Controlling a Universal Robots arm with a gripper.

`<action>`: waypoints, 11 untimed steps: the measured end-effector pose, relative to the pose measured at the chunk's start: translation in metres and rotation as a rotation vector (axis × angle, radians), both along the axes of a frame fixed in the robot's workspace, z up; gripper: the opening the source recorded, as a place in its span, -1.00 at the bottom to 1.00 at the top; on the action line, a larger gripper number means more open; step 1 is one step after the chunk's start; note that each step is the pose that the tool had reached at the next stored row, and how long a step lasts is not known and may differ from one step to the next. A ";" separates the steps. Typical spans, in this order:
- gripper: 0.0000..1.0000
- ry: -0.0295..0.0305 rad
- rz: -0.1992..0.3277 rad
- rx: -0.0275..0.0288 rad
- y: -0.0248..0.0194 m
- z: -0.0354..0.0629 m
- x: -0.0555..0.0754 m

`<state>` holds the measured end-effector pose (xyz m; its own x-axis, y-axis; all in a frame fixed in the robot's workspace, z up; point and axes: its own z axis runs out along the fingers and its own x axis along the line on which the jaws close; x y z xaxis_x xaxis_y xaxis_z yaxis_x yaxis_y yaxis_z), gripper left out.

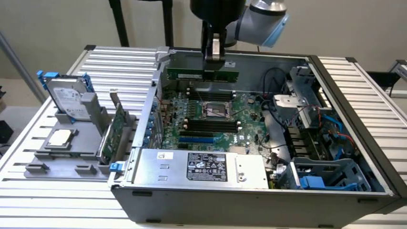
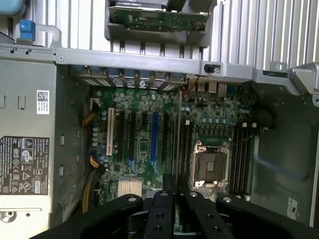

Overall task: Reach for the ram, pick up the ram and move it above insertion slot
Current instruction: 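Pick up the ram and move it above insertion slot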

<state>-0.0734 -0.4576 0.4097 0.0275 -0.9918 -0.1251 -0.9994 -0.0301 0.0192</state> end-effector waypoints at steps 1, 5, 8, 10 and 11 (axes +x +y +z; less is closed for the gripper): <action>-0.72 0.0001 0.000 -0.0023 0.0009 0.0000 0.004; -0.72 0.0000 0.000 -0.0106 0.0040 -0.0002 0.020; -0.72 0.0004 0.000 -0.0127 0.0054 -0.0002 0.029; -0.72 0.0004 0.000 -0.0126 0.0054 -0.0002 0.030; -0.72 0.0004 0.000 -0.0126 0.0054 -0.0003 0.030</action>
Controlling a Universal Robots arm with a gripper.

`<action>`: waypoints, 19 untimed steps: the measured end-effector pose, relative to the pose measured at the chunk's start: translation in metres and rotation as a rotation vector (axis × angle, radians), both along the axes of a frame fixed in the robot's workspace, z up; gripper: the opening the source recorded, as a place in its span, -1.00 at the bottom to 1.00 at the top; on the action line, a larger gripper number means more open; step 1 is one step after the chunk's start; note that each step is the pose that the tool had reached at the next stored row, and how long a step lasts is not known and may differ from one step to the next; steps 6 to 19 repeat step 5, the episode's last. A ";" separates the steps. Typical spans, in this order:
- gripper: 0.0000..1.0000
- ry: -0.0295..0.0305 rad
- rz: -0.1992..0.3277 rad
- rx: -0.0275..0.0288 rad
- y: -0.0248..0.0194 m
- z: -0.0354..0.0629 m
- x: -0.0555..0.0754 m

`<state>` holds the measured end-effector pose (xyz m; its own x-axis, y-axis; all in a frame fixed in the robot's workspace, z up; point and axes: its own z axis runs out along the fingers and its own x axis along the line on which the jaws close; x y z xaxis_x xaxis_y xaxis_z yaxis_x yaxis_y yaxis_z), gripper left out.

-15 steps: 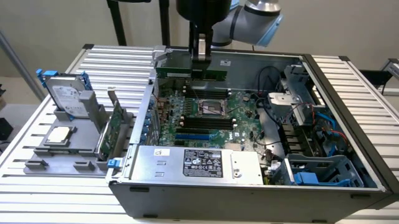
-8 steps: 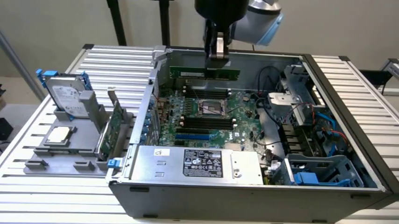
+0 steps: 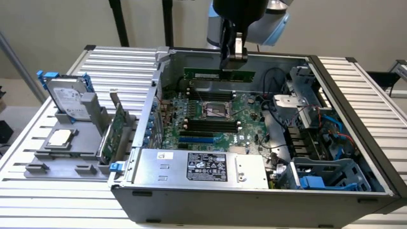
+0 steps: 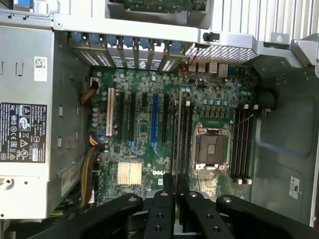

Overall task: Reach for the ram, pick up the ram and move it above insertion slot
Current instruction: 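Pick up the ram and move it above insertion slot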

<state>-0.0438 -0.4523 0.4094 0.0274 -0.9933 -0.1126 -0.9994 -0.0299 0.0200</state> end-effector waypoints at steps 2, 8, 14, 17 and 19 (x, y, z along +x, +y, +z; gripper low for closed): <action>-0.72 0.0000 0.000 0.0001 0.0000 0.0000 0.000; -0.72 0.0000 0.000 0.0000 0.0000 0.0000 0.000; -0.72 0.0000 0.000 0.0000 0.0000 0.0000 0.000; -0.72 0.0000 0.000 0.0000 0.0000 0.0000 0.000; -0.72 0.0000 0.000 0.0000 0.0000 0.0000 0.000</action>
